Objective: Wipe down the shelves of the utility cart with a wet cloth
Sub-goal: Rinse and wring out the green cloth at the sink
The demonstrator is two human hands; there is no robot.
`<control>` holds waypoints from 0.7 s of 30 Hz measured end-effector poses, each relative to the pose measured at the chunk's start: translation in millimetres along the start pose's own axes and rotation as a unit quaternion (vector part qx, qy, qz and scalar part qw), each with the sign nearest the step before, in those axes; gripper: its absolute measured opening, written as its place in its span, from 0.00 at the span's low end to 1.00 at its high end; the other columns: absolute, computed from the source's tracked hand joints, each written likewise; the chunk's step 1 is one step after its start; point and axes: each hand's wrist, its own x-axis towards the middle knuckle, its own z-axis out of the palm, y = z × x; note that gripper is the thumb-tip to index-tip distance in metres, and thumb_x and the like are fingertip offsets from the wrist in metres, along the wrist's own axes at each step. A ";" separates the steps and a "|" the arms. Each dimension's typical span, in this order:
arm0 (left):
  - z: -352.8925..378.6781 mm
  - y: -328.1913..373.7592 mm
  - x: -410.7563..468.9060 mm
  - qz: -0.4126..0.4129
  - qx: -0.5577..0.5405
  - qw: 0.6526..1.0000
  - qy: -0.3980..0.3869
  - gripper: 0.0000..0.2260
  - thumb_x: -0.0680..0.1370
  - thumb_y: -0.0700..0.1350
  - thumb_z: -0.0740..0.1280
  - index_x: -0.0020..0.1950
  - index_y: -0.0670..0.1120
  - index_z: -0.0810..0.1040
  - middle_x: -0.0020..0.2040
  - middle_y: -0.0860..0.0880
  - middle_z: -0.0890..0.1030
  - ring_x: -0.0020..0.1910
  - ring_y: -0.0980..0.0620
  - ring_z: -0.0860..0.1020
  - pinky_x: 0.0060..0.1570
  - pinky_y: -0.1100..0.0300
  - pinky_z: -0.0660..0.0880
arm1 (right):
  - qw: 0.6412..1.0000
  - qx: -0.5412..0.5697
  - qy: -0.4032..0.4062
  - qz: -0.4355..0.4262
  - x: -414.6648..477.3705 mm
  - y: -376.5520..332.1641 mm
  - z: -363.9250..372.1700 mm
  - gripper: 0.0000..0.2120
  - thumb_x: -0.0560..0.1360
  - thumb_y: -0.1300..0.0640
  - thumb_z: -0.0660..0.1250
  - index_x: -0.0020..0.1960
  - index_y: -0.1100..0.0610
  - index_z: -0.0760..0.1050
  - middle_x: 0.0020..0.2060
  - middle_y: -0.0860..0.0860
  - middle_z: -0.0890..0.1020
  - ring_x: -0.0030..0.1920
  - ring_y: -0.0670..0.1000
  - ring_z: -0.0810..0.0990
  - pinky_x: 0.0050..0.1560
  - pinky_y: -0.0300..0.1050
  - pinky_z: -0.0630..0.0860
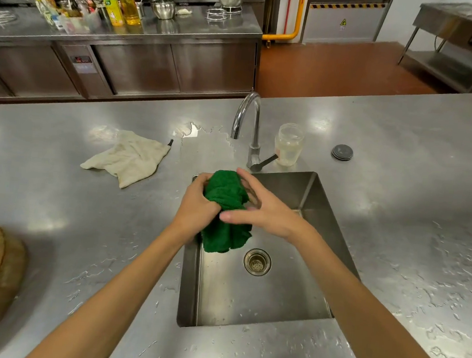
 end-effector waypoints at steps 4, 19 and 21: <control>-11.4 9.2 -4.2 -0.082 -0.157 0.983 -0.037 0.20 0.76 0.29 0.67 0.66 0.42 0.73 0.57 0.40 0.82 0.52 0.45 0.84 0.44 0.57 0.82 | 0.996 -0.032 0.082 -0.008 22.0 -8.3 18.2 0.46 0.62 0.30 0.74 0.75 0.37 0.60 0.70 0.45 0.71 0.68 0.45 0.72 0.67 0.47 0.73; -57.6 -30.1 -28.9 -0.017 -0.011 0.989 -0.150 0.42 0.61 0.42 0.84 0.70 0.54 0.69 0.63 0.53 0.80 0.62 0.55 0.80 0.60 0.59 0.78 | 0.974 0.110 0.191 -0.062 32.8 -6.0 39.6 0.17 0.77 0.54 0.71 0.63 0.59 0.74 0.54 0.53 0.83 0.55 0.49 0.83 0.52 0.46 0.82; -51.3 -28.8 -28.5 0.017 0.005 0.993 -0.119 0.44 0.58 0.46 0.85 0.71 0.52 0.70 0.63 0.53 0.80 0.63 0.55 0.79 0.62 0.59 0.77 | 0.960 0.207 0.184 -0.033 32.9 -13.0 44.4 0.17 0.77 0.55 0.70 0.63 0.60 0.73 0.54 0.54 0.84 0.55 0.51 0.84 0.46 0.46 0.82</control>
